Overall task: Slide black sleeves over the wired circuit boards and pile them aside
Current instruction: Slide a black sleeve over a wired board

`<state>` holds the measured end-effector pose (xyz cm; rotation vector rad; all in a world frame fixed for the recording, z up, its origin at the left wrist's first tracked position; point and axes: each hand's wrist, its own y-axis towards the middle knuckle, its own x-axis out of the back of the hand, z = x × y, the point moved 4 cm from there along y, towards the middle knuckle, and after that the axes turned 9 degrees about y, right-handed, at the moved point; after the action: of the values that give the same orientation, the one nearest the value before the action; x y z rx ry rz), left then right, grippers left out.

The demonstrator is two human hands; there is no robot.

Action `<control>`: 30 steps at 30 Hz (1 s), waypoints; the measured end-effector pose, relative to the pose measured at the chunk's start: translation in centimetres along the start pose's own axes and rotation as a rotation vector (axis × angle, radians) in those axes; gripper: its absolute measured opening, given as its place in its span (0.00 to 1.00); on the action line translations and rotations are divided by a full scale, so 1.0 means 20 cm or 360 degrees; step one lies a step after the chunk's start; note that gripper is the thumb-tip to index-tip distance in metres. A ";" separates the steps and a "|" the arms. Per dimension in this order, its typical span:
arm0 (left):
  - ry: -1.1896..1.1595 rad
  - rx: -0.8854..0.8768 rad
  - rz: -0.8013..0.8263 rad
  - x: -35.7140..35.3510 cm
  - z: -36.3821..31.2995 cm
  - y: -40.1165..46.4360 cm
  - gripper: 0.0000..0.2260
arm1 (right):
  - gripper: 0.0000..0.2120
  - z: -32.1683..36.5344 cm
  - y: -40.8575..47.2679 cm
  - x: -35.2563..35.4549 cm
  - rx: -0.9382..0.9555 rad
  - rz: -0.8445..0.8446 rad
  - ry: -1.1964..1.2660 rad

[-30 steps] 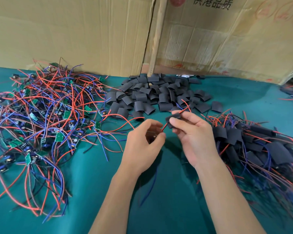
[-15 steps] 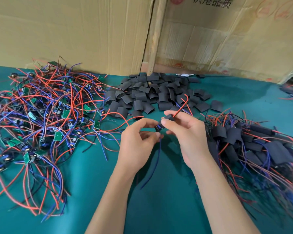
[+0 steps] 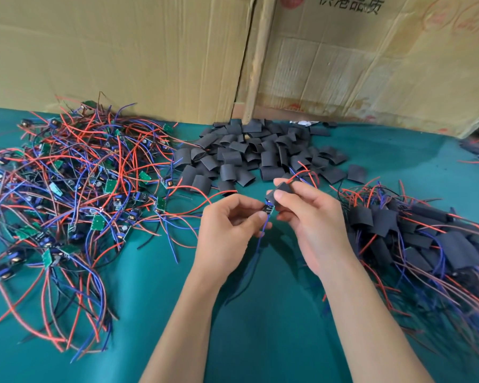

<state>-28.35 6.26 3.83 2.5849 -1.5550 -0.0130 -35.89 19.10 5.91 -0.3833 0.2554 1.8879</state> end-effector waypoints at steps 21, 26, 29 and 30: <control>0.0419 -0.0018 0.0029 -0.04 -0.04 -0.04 0.21 | 0.09 0.24 -0.08 0.06 0.0184 -0.0073 -0.0386; 0.0502 -0.0035 0.0046 -0.04 -0.03 -0.03 0.10 | 0.21 0.62 -0.08 0.44 0.0153 -0.0636 -0.1698; 0.0582 -0.0082 0.0096 -0.05 -0.02 -0.03 0.09 | 0.28 0.76 -0.09 0.52 0.0250 -0.0700 -0.1980; 0.0595 -0.0094 0.0115 -0.05 -0.02 -0.03 0.08 | 0.24 0.77 -0.09 0.44 0.0379 -0.0672 -0.1951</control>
<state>-28.29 7.46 4.11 2.3139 -1.4789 0.4002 -39.14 32.79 16.79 0.8279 -0.4001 1.3551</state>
